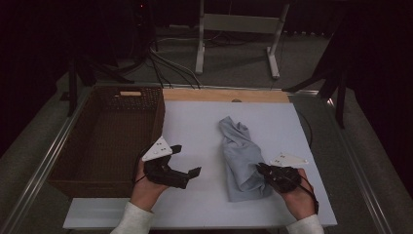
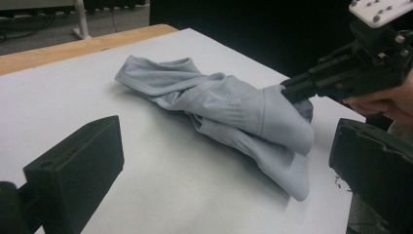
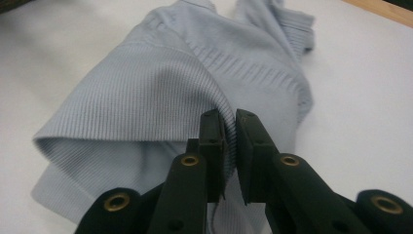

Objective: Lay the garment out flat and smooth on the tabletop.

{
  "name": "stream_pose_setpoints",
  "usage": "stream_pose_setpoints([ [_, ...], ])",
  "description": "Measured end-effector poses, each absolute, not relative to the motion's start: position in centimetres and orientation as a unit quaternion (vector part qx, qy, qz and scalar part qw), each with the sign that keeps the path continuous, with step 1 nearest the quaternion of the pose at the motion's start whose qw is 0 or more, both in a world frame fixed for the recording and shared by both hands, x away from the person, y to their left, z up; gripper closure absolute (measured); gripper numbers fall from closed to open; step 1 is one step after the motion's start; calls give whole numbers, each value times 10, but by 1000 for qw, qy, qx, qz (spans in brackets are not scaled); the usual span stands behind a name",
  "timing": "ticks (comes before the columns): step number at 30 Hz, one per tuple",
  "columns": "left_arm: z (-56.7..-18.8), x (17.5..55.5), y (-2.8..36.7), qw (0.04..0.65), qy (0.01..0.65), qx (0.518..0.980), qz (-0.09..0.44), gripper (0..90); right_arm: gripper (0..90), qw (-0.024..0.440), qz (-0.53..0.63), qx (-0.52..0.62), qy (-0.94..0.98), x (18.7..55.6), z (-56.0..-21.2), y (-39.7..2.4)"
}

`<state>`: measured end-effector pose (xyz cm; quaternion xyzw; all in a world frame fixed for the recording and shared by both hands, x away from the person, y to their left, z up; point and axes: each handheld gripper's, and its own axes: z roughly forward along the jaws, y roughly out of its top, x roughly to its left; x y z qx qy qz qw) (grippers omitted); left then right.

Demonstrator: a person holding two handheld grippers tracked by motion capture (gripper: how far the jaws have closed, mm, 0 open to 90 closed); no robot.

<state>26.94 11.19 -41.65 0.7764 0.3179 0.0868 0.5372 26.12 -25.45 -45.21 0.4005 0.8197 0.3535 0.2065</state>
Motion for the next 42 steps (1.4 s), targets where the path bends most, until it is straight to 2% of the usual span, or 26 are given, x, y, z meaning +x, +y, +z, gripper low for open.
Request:
stream_pose_setpoints([
  [16,-416,269,112,537,318,776,87,3,815,217,355,463,783,267,-448,-295],
  [22,-417,269,111,537,318,777,86,3,795,187,343,468,792,271,-458,-298],
  [31,-418,270,110,537,318,777,85,3,756,153,335,443,817,274,-472,-280],
  [34,-418,270,110,536,318,777,85,3,719,152,335,441,819,274,-472,-279],
  [35,-418,270,110,536,318,777,85,3,678,150,336,439,820,274,-472,-278],
  [36,-418,270,110,536,318,778,85,3,579,152,336,435,821,273,-471,-278],
  [38,-418,270,110,536,318,777,84,3,551,151,338,435,821,273,-469,-277],
  [39,-418,270,110,536,318,777,84,3,468,154,344,432,819,272,-466,-276],
  [40,-418,270,110,536,318,778,85,3,468,154,344,432,819,272,-466,-276],
  [42,-419,270,110,535,319,778,84,3,370,148,356,420,822,270,-462,-271],
])
